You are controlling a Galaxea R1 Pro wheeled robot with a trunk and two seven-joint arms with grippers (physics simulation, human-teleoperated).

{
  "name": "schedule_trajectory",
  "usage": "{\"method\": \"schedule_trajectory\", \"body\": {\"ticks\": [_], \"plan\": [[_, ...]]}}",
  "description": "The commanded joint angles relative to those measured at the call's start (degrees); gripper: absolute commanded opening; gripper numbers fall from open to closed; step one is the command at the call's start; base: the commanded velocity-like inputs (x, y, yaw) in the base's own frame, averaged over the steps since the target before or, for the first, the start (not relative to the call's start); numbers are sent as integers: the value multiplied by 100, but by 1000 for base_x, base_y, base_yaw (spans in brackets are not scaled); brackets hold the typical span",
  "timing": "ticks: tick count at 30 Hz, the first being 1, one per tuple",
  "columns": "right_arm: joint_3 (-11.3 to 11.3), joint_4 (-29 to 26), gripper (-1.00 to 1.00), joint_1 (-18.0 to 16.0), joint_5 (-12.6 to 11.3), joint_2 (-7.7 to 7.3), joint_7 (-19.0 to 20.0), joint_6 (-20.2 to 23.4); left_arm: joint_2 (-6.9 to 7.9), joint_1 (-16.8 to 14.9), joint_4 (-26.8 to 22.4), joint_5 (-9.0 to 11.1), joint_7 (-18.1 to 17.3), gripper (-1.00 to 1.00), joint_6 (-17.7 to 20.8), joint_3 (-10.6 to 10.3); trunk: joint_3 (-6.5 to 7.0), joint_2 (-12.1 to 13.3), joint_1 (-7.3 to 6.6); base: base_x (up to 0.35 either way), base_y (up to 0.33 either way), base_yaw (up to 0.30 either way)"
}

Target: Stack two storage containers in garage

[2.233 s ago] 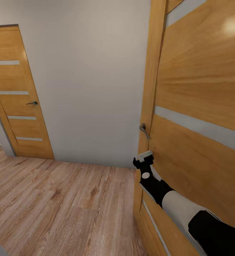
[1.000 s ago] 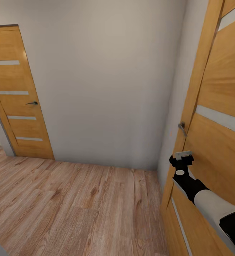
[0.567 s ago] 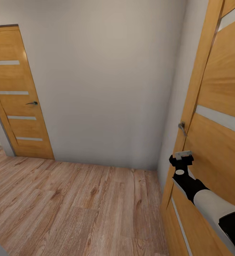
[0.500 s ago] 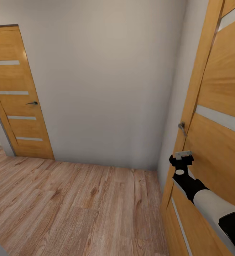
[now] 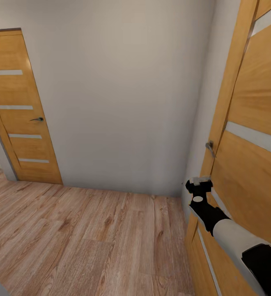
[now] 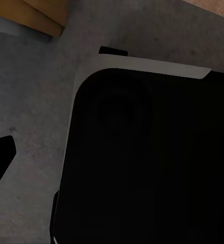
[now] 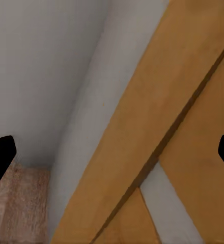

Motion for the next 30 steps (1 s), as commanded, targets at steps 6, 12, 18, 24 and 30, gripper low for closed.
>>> {"method": "schedule_trajectory", "body": {"ticks": [6, 12, 18, 24, 30], "plan": [[43, 898, 100, -6, -85, 866, 32, -37, -1, 0, -9, 19, -5, 100, -11, 28, -5, -3, 0, 0, 0, 0], [25, 2170, 100, -20, -105, 1336, 320, -50, -1, 0, -10, 19, -7, 100, -15, 28, -5, -3, 0, 0, 0, 0], [14, 2335, 100, 499, -111, 1333, 1079, -13, 2, 0, -21, 24, 0, 100, -20, 28, -5, -3, 0, 0, 0, 0], [25, 2348, 100, 1552, -92, 1077, 1573, 222, 4, 0, -20, 28, -5, 100, -18, 28, -5, -3, 0, 0, 0, 0], [36, 2349, 100, 2663, -42, 806, 2568, 157, 7, 0, -19, 28, -1, 100, -20, 28, -5, -3, 0, 0, 0, 0]]}}
